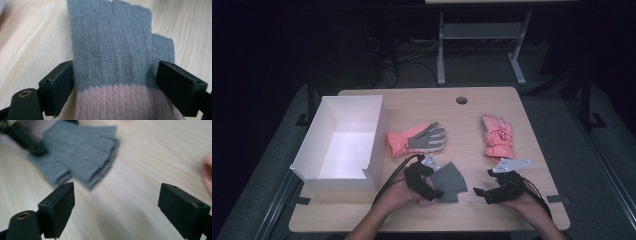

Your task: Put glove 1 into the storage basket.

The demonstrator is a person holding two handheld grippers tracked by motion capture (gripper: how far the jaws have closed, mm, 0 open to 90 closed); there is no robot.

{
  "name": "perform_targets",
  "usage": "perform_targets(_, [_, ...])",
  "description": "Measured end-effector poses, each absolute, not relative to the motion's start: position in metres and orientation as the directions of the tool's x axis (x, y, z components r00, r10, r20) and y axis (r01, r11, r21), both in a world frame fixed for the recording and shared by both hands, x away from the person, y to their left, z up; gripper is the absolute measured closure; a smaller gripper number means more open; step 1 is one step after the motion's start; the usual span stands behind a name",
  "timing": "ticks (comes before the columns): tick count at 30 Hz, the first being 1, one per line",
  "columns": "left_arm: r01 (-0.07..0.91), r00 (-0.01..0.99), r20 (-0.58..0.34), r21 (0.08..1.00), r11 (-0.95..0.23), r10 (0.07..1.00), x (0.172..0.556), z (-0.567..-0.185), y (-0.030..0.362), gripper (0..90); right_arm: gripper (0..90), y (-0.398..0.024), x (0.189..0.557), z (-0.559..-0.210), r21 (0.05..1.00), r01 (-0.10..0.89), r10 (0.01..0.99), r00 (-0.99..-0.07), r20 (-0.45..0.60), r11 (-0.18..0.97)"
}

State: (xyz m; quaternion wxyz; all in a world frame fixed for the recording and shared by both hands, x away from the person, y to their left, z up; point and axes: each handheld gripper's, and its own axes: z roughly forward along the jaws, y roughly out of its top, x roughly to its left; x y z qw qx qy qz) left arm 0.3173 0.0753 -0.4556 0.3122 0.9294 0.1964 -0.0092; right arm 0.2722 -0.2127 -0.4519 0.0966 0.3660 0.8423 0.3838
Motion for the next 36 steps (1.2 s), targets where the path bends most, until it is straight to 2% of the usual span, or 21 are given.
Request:
perform_targets(6, [0.381, 0.92, -0.157, 0.566, -0.731, 0.358, 0.317, -0.456, 0.075, 25.3, 13.4, -0.218, 0.275, -0.452, 0.732, 0.545, 0.723, -0.683, 0.105, 0.409])
perform_targets(12, [0.403, 0.915, -0.222, 0.549, -0.732, 0.337, 0.318, -0.453, 0.076, 49.4, 13.4, -0.221, 0.276, -0.451, 0.738, 0.552, 0.742, -0.662, 0.106, 0.387])
perform_targets(17, [0.415, 0.91, -0.242, 0.531, -0.738, 0.338, 0.32, -0.449, 0.075, 60.5, 13.5, -0.222, 0.278, -0.452, 0.737, 0.555, 0.748, -0.656, 0.102, 0.386])
perform_targets(24, [0.461, 0.887, -0.294, 0.524, -0.717, 0.355, 0.32, -0.441, 0.076, 63.4, 13.4, -0.221, 0.276, -0.452, 0.74, 0.552, 0.749, -0.655, 0.1, 0.384])
perform_targets(36, [0.501, 0.865, -0.313, 0.558, -0.662, 0.392, 0.325, -0.404, 0.085, 63.7, 13.4, -0.221, 0.276, -0.452, 0.744, 0.547, 0.749, -0.656, 0.095, 0.384])
